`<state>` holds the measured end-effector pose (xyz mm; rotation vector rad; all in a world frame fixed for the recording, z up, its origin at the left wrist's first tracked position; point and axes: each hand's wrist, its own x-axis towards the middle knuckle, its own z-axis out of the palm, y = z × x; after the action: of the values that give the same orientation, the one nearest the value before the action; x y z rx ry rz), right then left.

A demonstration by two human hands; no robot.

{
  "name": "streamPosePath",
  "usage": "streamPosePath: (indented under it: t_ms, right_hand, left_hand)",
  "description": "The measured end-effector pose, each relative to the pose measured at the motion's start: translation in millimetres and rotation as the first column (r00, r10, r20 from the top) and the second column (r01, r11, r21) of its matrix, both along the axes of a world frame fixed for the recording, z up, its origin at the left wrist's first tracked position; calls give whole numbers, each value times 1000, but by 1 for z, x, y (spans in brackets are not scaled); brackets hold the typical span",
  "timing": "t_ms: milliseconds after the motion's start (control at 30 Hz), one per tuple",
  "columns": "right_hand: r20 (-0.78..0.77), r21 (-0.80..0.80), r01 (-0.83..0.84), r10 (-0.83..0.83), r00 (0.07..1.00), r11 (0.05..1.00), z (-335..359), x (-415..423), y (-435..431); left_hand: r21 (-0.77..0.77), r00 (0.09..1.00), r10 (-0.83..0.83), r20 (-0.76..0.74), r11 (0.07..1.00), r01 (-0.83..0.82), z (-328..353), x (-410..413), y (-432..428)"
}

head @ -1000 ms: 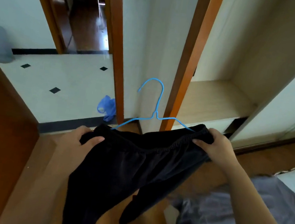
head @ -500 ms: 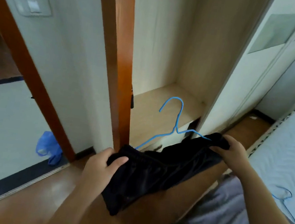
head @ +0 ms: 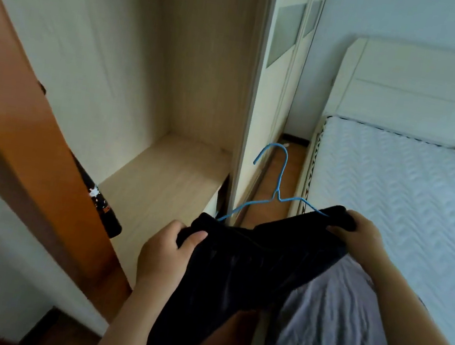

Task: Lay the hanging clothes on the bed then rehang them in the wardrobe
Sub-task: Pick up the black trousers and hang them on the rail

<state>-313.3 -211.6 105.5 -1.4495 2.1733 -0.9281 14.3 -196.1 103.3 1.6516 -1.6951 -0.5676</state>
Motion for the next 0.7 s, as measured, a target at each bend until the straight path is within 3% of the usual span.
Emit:
streamPosePath:
  t_ms: [200, 400, 700]
  right_hand:
    - [10, -23, 27, -27, 1000, 999, 3, 7, -37]
    - [53, -92, -73, 78, 996, 993, 17, 32, -122]
    - [-125, -199, -295, 275, 953, 934, 71, 44, -263]
  left_hand:
    - [-50, 998, 41, -38, 998, -43, -6, 3, -33]
    - [-45, 959, 265, -103, 962, -270, -7, 8, -87]
    - [-175, 825, 527, -206, 809, -561, 15, 5, -201]
